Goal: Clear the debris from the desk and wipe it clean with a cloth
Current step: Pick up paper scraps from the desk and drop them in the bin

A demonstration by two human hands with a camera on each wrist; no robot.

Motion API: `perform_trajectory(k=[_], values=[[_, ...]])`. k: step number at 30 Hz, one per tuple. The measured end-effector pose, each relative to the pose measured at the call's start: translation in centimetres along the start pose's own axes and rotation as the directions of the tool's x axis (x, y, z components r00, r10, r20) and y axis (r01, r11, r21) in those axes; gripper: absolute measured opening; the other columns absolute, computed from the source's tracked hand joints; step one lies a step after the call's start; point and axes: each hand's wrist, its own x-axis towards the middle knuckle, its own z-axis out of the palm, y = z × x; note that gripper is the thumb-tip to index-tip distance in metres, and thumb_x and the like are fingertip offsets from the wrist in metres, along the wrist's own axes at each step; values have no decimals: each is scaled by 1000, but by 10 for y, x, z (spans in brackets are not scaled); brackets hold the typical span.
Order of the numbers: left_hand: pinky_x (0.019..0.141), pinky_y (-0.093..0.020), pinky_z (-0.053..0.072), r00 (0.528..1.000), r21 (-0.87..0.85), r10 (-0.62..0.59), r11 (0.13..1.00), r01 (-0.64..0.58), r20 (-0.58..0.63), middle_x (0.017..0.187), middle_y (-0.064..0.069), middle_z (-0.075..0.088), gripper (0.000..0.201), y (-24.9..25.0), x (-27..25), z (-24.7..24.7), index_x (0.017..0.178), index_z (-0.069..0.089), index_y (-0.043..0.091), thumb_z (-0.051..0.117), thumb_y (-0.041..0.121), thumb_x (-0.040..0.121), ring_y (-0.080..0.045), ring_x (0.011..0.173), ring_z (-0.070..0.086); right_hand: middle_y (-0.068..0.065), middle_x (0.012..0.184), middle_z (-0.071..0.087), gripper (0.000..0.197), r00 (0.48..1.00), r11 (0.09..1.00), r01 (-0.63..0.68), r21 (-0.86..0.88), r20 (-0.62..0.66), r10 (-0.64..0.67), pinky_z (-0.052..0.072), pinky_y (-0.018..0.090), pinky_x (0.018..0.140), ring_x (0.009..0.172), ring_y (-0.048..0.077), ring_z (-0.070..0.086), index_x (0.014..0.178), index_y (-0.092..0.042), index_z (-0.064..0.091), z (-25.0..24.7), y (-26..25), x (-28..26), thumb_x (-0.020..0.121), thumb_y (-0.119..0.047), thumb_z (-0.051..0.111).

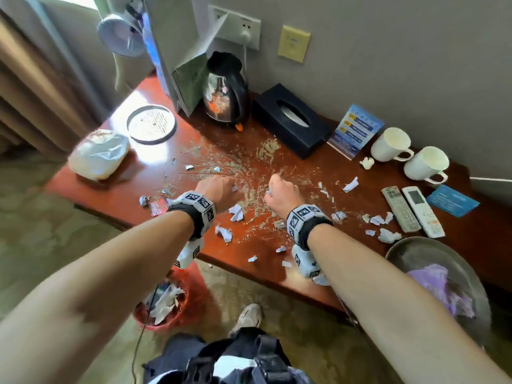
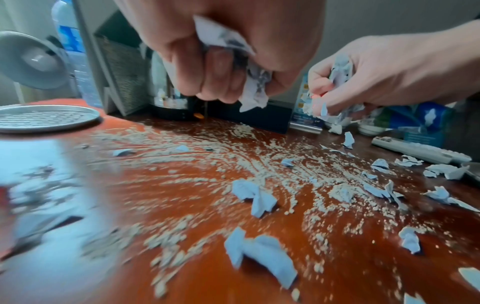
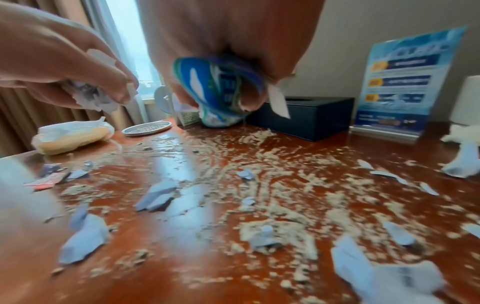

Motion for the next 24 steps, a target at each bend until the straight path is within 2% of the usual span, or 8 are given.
perform_trajectory(k=[3,6,9,10,13,16,20,24], values=[[62,-29,41,997,-29,-78,997,78,-28,74,-4,53,32,-35,-32,-2,80,49,12,40,37,98,-26,70,54,8,89,53,13,999,999,45,-18,-2,-45,35,33,67,80,28,48,106,-6,47,14,-39,-8,96,-14,48],[63,-31,43,993,-50,-114,992,112,-36,82,-11,62,33,-78,-67,6,77,47,11,39,37,95,-28,70,55,7,86,50,16,997,997,69,-17,18,-69,36,33,66,83,30,53,108,-5,48,33,-83,-22,95,-14,50],[70,-33,44,986,-75,-164,984,161,-32,96,-16,65,32,-118,-104,10,90,54,10,40,38,95,-32,82,59,8,87,52,15,996,997,77,28,39,-78,45,38,69,86,32,57,106,-6,47,57,-125,-40,95,-15,53],[72,-34,44,983,-87,-178,981,175,-31,100,-17,65,31,-130,-118,11,92,54,11,41,39,96,-34,88,62,9,89,54,16,996,997,76,26,46,-77,45,39,71,87,32,57,106,-6,47,65,-139,-48,96,-16,53],[78,-36,47,977,-120,-212,971,209,-17,103,-19,66,28,-160,-161,18,85,51,13,42,38,94,-37,93,63,15,103,63,23,994,997,75,-36,82,-72,43,38,75,96,34,59,113,-7,47,91,-172,-72,95,-19,54],[77,-36,47,970,-152,-242,958,242,19,105,-18,66,30,-185,-199,27,84,54,13,41,38,93,-37,95,62,17,111,64,32,993,996,69,-48,99,-64,44,39,82,105,38,59,121,-8,46,117,-203,-94,93,-20,55],[83,-36,47,962,-132,-268,953,273,56,111,-18,66,31,-210,-236,42,93,59,13,41,38,94,-36,106,60,14,110,65,22,990,996,67,-57,126,-59,44,37,80,104,38,59,111,-12,49,148,-232,-119,93,-23,56],[71,-34,43,948,-136,-302,940,314,101,103,-16,66,30,-225,-259,59,88,55,12,41,37,93,-35,91,60,14,109,64,21,982,994,84,-76,174,-69,45,39,79,102,37,59,109,-12,50,178,-245,-130,93,-24,56]])
